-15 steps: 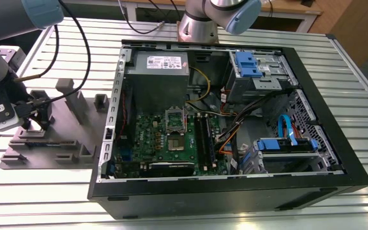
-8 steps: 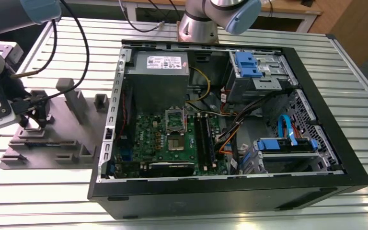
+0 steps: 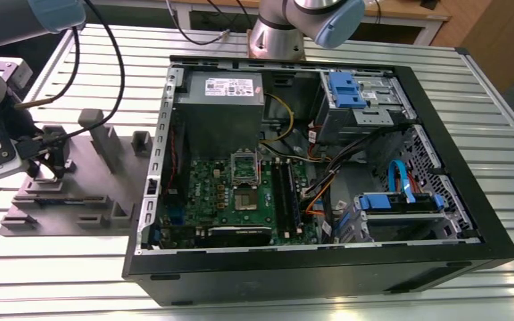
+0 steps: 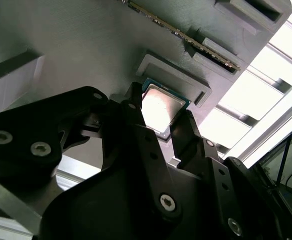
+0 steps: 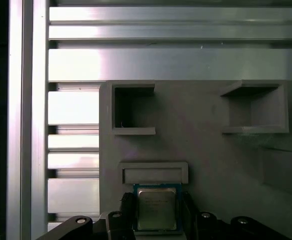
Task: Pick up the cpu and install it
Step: 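Pick up the cpu and move it towards the insertion slot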
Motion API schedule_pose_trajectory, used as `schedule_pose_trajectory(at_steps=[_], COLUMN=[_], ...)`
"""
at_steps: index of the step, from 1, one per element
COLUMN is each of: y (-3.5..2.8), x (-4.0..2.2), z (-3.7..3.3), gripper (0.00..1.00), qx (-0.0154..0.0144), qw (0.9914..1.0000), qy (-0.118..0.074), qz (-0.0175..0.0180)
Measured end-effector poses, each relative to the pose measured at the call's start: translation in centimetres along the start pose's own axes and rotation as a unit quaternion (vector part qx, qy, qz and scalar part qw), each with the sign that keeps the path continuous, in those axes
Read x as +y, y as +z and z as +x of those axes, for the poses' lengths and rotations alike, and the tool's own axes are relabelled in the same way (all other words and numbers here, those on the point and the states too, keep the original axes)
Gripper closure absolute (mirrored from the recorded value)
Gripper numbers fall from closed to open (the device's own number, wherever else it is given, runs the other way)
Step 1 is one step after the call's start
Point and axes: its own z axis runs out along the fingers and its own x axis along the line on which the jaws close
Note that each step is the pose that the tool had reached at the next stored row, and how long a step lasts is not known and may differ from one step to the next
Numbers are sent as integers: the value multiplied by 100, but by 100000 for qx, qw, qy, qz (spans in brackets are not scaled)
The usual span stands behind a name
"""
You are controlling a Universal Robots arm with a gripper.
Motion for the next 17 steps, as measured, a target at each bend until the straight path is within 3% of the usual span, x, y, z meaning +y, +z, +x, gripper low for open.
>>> schedule_pose_trajectory(at_steps=[8,17], y=[-24,-283], x=[1,11], z=[0,-5], gripper=[53,53], qx=[22,1], qw=[100000,100000], qy=[0,1], qz=[-8,-89])
